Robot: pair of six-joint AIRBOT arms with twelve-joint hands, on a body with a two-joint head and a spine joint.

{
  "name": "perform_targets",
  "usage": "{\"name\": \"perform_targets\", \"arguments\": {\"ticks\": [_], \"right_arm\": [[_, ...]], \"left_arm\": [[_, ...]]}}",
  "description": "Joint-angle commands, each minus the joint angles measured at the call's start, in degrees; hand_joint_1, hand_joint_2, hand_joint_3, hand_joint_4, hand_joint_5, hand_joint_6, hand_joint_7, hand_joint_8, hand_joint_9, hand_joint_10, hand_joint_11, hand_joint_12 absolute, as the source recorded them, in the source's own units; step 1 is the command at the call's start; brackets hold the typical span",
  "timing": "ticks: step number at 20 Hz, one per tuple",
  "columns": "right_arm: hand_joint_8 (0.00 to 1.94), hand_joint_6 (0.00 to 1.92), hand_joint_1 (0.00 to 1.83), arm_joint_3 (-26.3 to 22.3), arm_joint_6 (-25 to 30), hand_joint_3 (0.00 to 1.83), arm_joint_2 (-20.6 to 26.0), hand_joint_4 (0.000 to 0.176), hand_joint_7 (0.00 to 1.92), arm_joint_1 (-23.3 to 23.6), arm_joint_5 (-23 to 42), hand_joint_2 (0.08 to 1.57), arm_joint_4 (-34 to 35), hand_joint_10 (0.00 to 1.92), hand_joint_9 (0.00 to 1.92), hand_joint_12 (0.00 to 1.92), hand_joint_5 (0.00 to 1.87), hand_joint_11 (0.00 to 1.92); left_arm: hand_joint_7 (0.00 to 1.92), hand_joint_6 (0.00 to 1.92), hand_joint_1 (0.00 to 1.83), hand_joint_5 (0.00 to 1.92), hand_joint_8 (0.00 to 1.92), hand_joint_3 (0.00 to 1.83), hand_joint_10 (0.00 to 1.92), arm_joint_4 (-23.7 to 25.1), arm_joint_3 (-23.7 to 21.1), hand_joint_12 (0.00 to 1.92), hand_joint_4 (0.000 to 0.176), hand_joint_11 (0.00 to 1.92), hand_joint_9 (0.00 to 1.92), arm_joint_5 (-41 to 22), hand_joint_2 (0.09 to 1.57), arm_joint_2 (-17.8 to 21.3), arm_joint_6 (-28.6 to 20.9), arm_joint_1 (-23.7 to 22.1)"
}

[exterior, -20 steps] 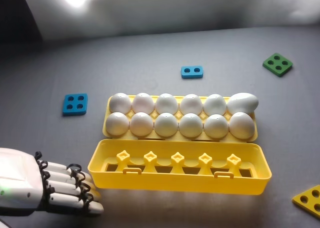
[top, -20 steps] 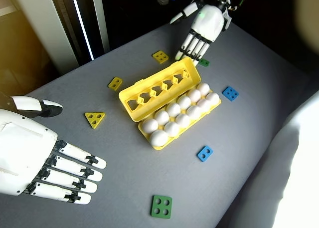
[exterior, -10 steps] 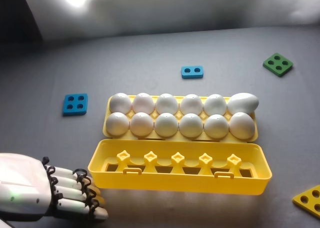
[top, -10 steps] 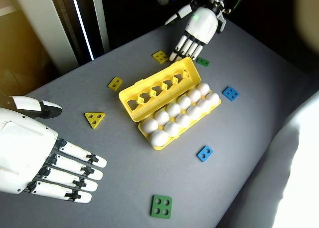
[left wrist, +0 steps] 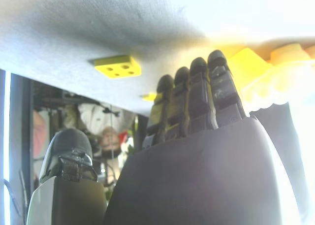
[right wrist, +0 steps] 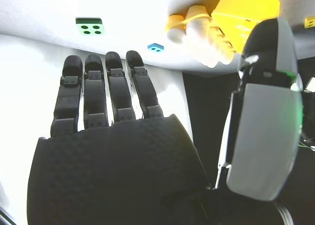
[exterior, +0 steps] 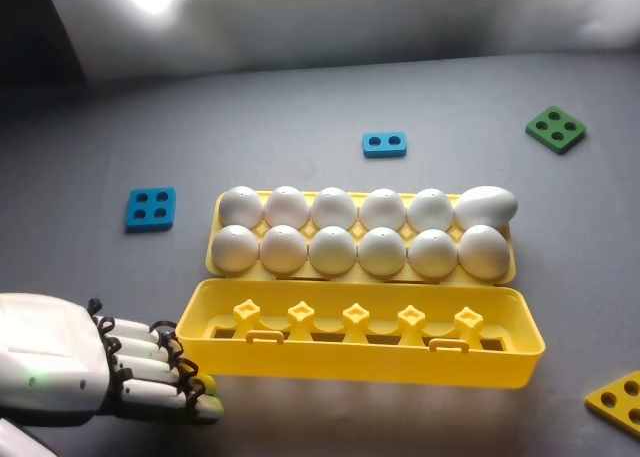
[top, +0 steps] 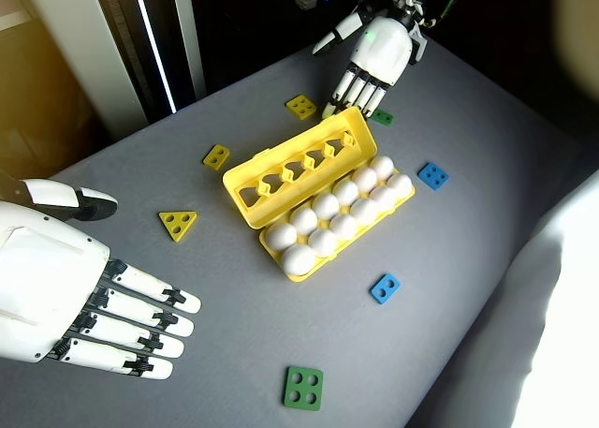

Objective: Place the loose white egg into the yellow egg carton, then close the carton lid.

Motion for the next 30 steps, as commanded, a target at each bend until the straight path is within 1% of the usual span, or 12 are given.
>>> {"name": "perform_targets", "arguments": {"ticks": [1,5,7,12,15,16,18,20,22,25,27,30], "right_arm": [[0.0,0.0,0.44,0.02,0.43,0.0,0.71,0.0,0.02,0.29,0.45,0.82,1.32,0.0,0.0,0.03,0.04,0.0],[0.01,0.01,0.47,-0.04,0.43,0.0,0.72,0.0,0.04,0.22,0.47,0.82,1.32,0.0,0.01,0.04,0.06,0.0],[0.0,0.0,0.44,-0.07,0.43,0.0,0.72,0.0,0.02,0.18,0.47,0.83,1.32,0.0,0.0,0.04,0.05,0.0],[0.0,0.0,0.49,-0.25,0.43,0.0,0.72,0.0,0.03,0.1,0.53,0.82,1.31,0.0,0.01,0.03,0.06,0.0],[0.0,0.0,0.48,-0.33,0.43,0.0,0.72,0.0,0.02,0.07,0.57,0.82,1.3,0.0,0.0,0.0,0.05,0.0],[0.0,0.0,0.44,-0.34,0.43,0.0,0.72,0.0,0.01,0.06,0.58,0.83,1.29,0.0,0.0,0.0,0.03,0.0],[0.01,0.01,0.47,-0.35,0.43,0.0,0.72,0.0,0.03,0.06,0.6,0.82,1.29,0.0,0.0,0.0,0.05,0.0],[0.0,0.0,0.43,-0.35,0.43,0.01,0.72,0.0,0.02,0.06,0.6,0.84,1.29,0.0,0.0,0.0,0.04,0.0],[0.0,0.0,0.43,-0.38,0.43,0.01,0.71,0.0,0.01,0.06,0.66,0.84,1.29,0.0,0.0,0.0,0.03,0.0],[0.01,0.01,0.39,-0.49,0.43,0.0,0.71,0.0,0.04,0.06,0.75,0.83,1.29,0.0,0.01,0.01,0.06,0.01],[0.01,0.02,0.42,-0.57,0.43,0.0,0.71,0.0,0.05,0.06,0.82,0.83,1.29,0.01,0.02,0.01,0.08,0.02],[0.0,0.01,0.42,-0.63,0.43,0.0,0.72,0.0,0.04,0.03,0.84,0.83,1.29,0.0,0.0,0.01,0.08,0.01]], "left_arm": [[0.02,0.0,0.0,0.05,0.01,0.0,0.0,-3.15,0.56,0.0,0.0,0.0,0.0,-3.37,1.14,0.37,-0.36,-0.65],[0.01,0.0,0.0,0.03,0.0,0.0,0.0,-3.89,1.77,0.0,0.0,0.0,0.0,-3.51,1.15,0.32,-1.61,-1.48],[0.02,0.0,0.0,0.04,0.01,0.0,0.0,-4.21,2.24,0.0,0.0,0.0,0.0,-3.69,1.15,0.44,-2.12,-2.15],[0.01,0.01,0.0,0.05,0.0,0.0,0.0,-5.05,3.73,0.0,0.0,0.0,0.0,-4.09,1.15,0.38,-3.33,-4.11],[0.01,0.0,0.0,0.04,0.0,0.0,0.0,-5.31,4.65,0.0,0.0,0.0,0.0,-4.14,1.15,0.16,-3.68,-4.91],[0.01,0.0,0.0,0.03,0.0,0.0,0.0,-5.48,4.87,0.0,0.0,0.0,0.0,-4.14,1.15,0.05,-3.68,-5.1],[0.0,0.0,0.0,0.03,0.0,0.0,0.0,-5.7,5.65,0.0,0.0,0.0,0.0,-4.12,1.16,-0.48,-3.68,-6.0],[0.02,0.01,0.0,0.04,0.01,0.0,0.0,-5.71,6.49,0.0,0.0,0.0,0.0,-4.11,1.15,-1.08,-3.67,-6.86],[0.0,0.0,0.0,0.02,0.0,0.0,0.0,-5.71,7.47,0.0,0.0,0.0,0.0,-4.03,1.15,-1.78,-3.67,-7.53],[0.0,0.0,0.0,0.01,0.0,0.0,0.0,-5.71,9.28,0.0,0.0,0.0,0.0,-3.84,1.15,-3.66,-3.6,-8.97],[0.0,0.0,0.0,0.02,0.0,0.0,0.0,-5.65,10.64,0.0,0.0,0.0,0.0,-3.79,1.15,-5.0,-3.12,-9.89],[0.0,0.01,0.0,0.03,0.0,0.0,0.0,-5.63,11.52,0.0,0.0,0.0,0.0,-4.08,1.15,-4.86,-3.42,-10.1]]}}
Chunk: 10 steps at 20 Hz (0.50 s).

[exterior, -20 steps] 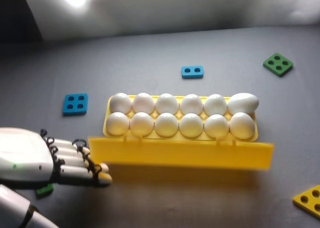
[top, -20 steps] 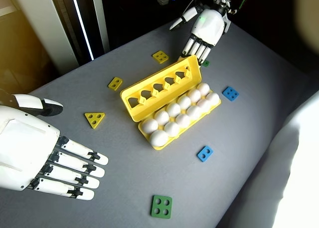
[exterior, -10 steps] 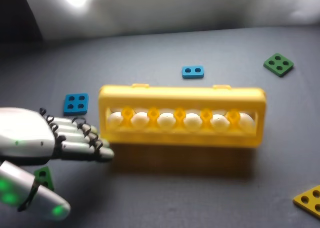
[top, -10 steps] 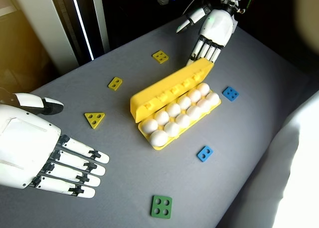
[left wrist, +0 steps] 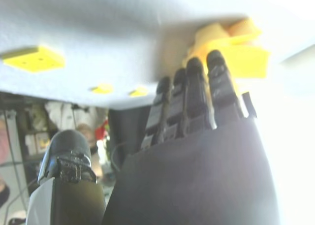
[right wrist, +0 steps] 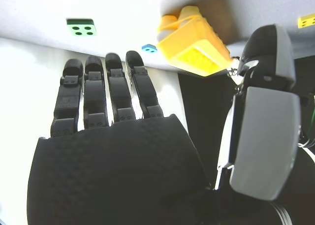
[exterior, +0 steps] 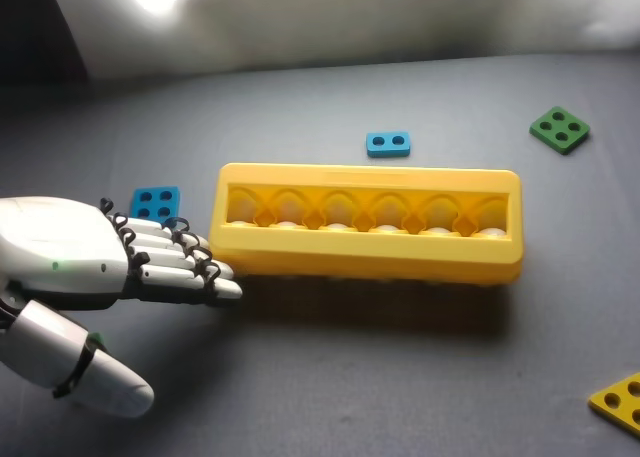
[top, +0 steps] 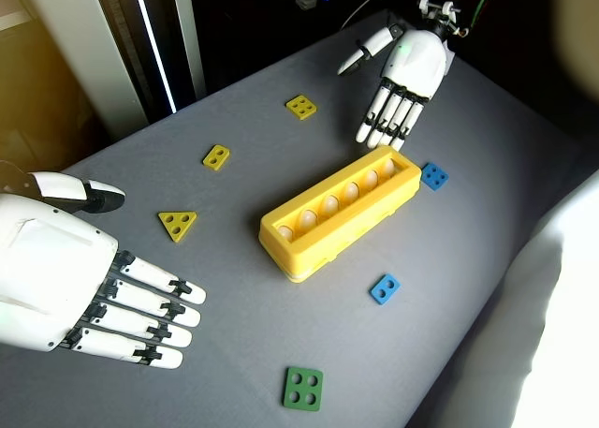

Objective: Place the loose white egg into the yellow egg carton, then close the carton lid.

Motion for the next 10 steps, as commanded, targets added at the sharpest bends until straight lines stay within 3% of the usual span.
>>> {"name": "perform_targets", "arguments": {"ticks": [1,10], "right_arm": [[0.0,0.0,0.41,0.01,0.38,0.0,0.7,0.0,0.03,0.28,0.53,0.83,1.31,0.0,0.0,0.01,0.07,0.01],[0.0,0.0,0.42,-0.08,0.39,0.0,0.71,0.0,0.03,0.28,0.73,0.84,1.31,0.0,0.0,0.01,0.08,0.0]], "left_arm": [[0.0,0.0,0.0,0.02,0.0,0.0,0.0,-5.42,0.33,0.0,0.0,0.0,0.0,-3.22,1.15,1.1,-0.35,-1.01],[0.01,0.01,0.0,0.04,0.01,0.0,0.0,-5.41,-1.15,0.0,0.0,0.0,0.0,-5.94,1.15,5.32,-1.63,-1.02]]}}
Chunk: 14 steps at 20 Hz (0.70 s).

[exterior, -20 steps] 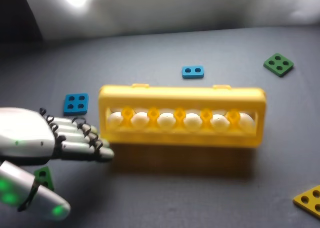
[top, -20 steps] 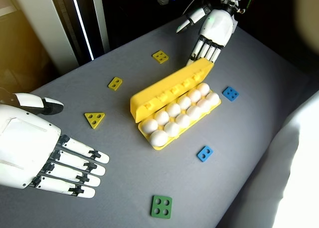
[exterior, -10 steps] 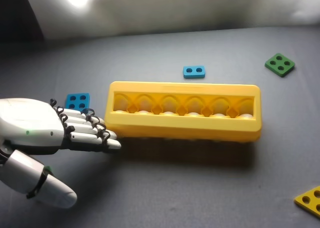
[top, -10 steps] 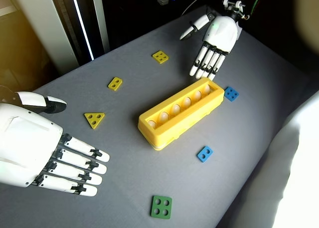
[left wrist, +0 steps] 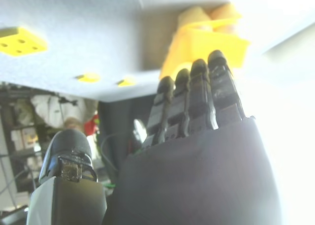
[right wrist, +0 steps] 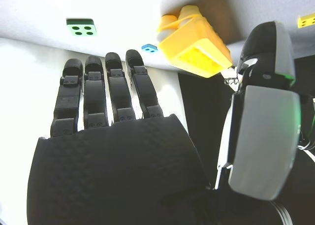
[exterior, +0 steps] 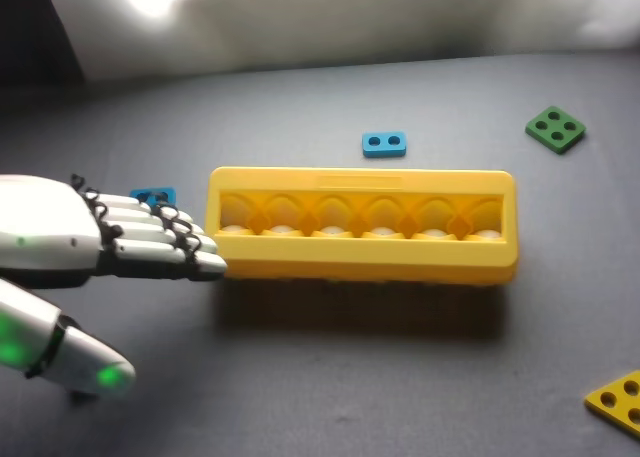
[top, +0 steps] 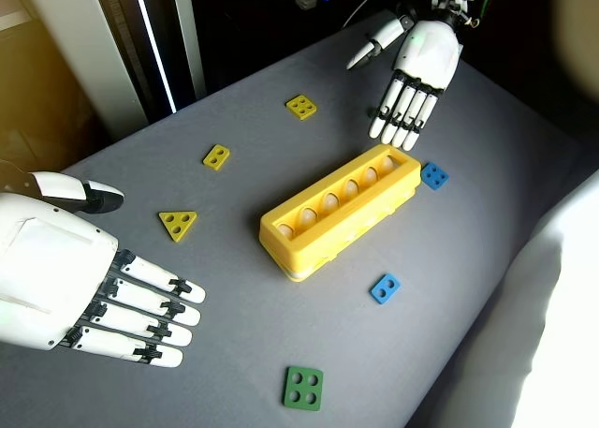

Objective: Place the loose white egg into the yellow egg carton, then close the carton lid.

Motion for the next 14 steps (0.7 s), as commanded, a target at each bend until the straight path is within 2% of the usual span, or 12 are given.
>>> {"name": "perform_targets", "arguments": {"ticks": [1,10,12,14], "right_arm": [[0.0,0.0,0.42,0.09,0.41,0.0,0.71,0.0,0.03,0.28,0.63,0.84,1.33,0.0,0.0,0.01,0.08,0.0],[0.0,0.0,0.42,0.07,0.41,0.0,0.73,0.0,0.04,0.18,0.8,0.83,1.33,0.0,0.0,0.02,0.08,0.01],[0.0,0.0,0.44,0.07,0.41,0.0,0.74,0.0,0.04,0.15,1.01,0.83,1.33,0.0,0.01,0.02,0.08,0.01],[0.0,0.0,0.38,0.07,0.42,0.0,0.75,0.0,0.03,0.14,2.05,0.84,1.33,0.0,0.0,0.02,0.06,0.02]], "left_arm": [[0.01,0.01,0.0,0.04,0.0,0.0,0.0,-3.38,0.31,0.0,0.0,0.0,0.0,-3.82,1.15,1.53,-0.34,-0.68],[0.02,0.01,0.0,0.04,0.01,0.0,0.0,-2.11,0.47,0.0,0.0,0.0,0.0,-10.04,1.15,7.28,-0.42,-1.87],[0.02,0.01,0.0,0.05,0.01,0.0,0.0,-1.28,0.6,0.0,0.0,0.0,0.0,-12.67,1.15,9.35,0.86,-2.08],[0.01,0.0,0.0,0.04,0.0,0.0,0.0,0.05,0.55,0.0,0.0,0.0,0.0,-14.58,1.15,11.39,2.14,-2.38]]}}
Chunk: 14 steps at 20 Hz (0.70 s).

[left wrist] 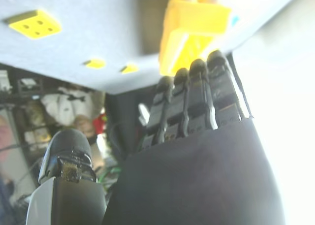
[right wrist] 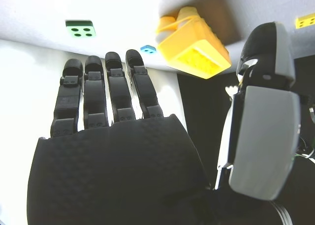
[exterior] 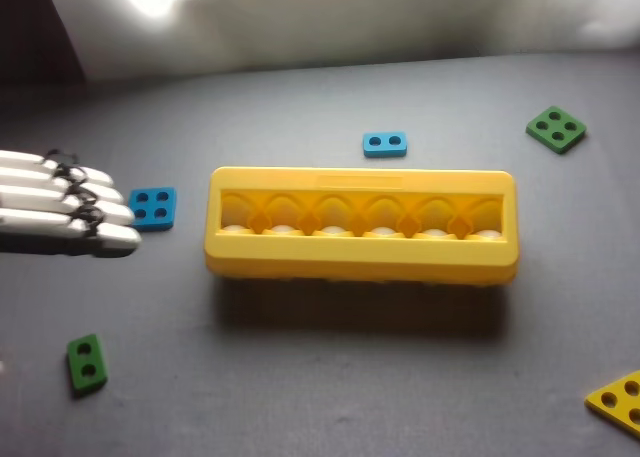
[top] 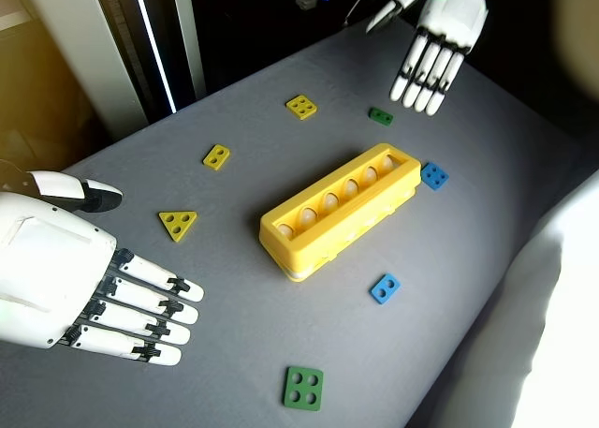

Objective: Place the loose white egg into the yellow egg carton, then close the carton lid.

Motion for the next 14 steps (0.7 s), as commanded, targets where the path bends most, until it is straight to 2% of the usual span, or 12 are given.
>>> {"name": "perform_targets", "arguments": {"ticks": [1,2,6,9,11,14], "right_arm": [[0.0,0.0,0.38,0.07,0.49,0.0,0.75,0.0,0.03,0.27,1.63,0.84,1.42,0.0,0.0,0.02,0.06,0.02],[0.0,0.0,0.38,0.07,0.54,0.0,0.77,0.0,0.02,0.27,1.68,0.84,1.42,0.0,0.0,0.02,0.06,0.01],[0.01,0.01,0.39,0.07,0.63,0.0,0.77,0.0,0.05,0.23,2.62,0.85,1.42,0.0,0.01,0.03,0.08,0.01],[0.0,0.0,0.37,0.02,0.8,0.01,0.79,0.0,0.05,0.18,3.51,0.86,1.42,0.0,0.0,0.02,0.07,0.0],[0.0,0.0,0.38,0.0,0.88,0.0,0.8,0.0,0.05,0.11,4.6,0.86,1.42,0.0,0.01,0.02,0.08,0.0],[0.0,0.0,0.37,-0.13,0.93,0.0,0.83,0.0,0.06,0.07,4.92,0.85,1.42,0.0,0.01,0.02,0.08,0.0]], "left_arm": [[0.01,0.0,0.0,0.04,0.0,0.0,0.0,-2.91,0.44,0.0,0.0,0.0,0.0,-4.43,1.15,1.92,0.7,-0.97],[0.02,0.01,0.0,0.05,0.0,0.0,0.0,-1.02,0.42,0.0,0.0,0.0,0.0,-5.18,1.15,3.12,0.83,-2.35],[0.02,0.01,0.0,0.05,0.01,0.0,0.0,-0.34,0.45,0.0,0.0,0.0,0.0,-8.45,1.16,6.29,3.42,-4.53],[0.02,0.01,0.0,0.05,0.01,0.01,0.0,-0.04,0.67,0.0,0.0,0.0,0.0,-8.44,1.17,6.65,5.26,-5.05],[0.02,0.01,0.0,0.05,0.01,0.01,0.0,0.01,0.01,0.0,0.0,0.0,0.0,-6.8,1.18,6.5,8.48,-5.04],[0.04,0.01,0.0,0.07,0.01,0.01,0.0,-0.39,-2.22,0.0,0.0,0.0,0.01,-3.76,1.18,6.28,9.99,-5.18]]}}
